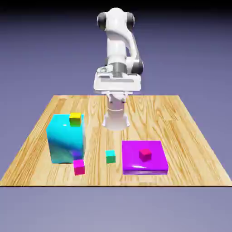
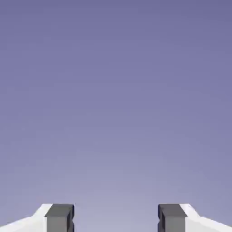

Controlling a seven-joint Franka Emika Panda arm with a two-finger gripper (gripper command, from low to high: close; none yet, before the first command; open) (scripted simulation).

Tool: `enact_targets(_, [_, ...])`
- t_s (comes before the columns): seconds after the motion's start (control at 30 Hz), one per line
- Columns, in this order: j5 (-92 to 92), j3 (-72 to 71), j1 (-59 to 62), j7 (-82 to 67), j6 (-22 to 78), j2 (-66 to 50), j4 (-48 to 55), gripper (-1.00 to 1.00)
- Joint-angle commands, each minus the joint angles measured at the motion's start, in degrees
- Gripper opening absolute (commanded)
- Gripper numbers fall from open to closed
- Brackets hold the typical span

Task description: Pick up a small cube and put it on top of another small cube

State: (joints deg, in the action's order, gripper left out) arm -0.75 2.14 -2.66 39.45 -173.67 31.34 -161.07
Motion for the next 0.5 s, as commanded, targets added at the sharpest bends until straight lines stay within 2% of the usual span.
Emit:
enact_targets(0.0, [-0.62,1.78,-1.64,-2.5,0.28,-1.1,-0.05,0.0])
enact_targets(0.47, [-9.29,26.66,-24.59,-37.38,4.21,-16.46,-0.8,0.0])
